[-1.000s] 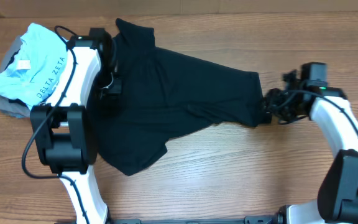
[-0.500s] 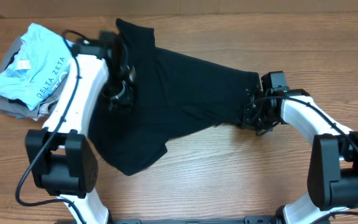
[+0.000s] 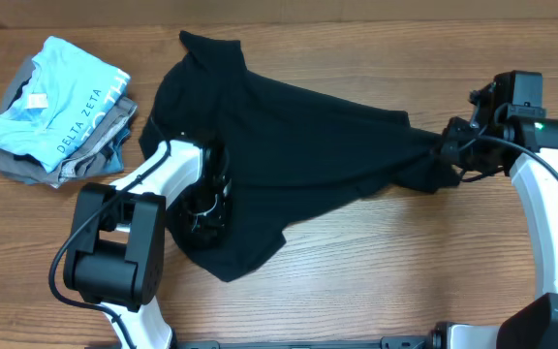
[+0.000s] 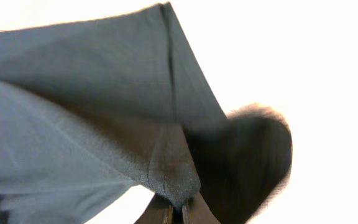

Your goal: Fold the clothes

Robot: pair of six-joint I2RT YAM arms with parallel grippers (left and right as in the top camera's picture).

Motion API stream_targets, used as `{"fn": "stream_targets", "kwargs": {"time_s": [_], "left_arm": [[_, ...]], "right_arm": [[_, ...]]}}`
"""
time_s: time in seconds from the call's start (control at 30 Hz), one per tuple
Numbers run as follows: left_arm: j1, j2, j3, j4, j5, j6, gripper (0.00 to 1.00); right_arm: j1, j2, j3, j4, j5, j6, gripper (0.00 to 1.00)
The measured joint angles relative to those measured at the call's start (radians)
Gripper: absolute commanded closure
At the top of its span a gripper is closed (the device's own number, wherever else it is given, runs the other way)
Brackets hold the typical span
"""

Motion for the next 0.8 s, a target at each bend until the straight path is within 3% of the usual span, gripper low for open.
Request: {"fn": "stream_targets", "kwargs": {"time_s": [0.2,0.33,0.5,0.53,0.6,0.7,0.8], "left_arm": [[0.0,-0.013,-0.023,0.003,-0.042,-0.051,0.84],[0.0,-0.016,-0.024,0.017,-0.088,-0.091,0.94],[0.031,-0.035,-0.016,0.098,-0.133,-0.112,0.94],[0.039,-0.035,-0.008,0.116,-0.141,-0.114,0.93],[0.053,-0.035,0.005,0.15,-0.158,-0.113,0.9],[0.061,-0.034,0.012,0.159,-0.18,-0.106,0.88],[0.06,-0.034,0.015,0.145,-0.194,-0.101,0.85]], "right_arm": [[-0.006,0.008,0.0,-0.018,0.043,0.015,0.96],[-0.006,0.008,-0.001,0.098,0.051,0.038,0.96],[-0.005,0.021,-0.005,0.279,0.048,0.115,0.96],[-0.003,0.029,-0.008,0.305,0.048,0.128,0.9],[0.006,0.068,-0.015,0.355,0.049,0.162,0.62],[0.006,0.122,-0.019,0.372,0.052,0.182,0.54],[0.004,0.171,-0.027,0.356,0.052,0.181,0.52]]}}
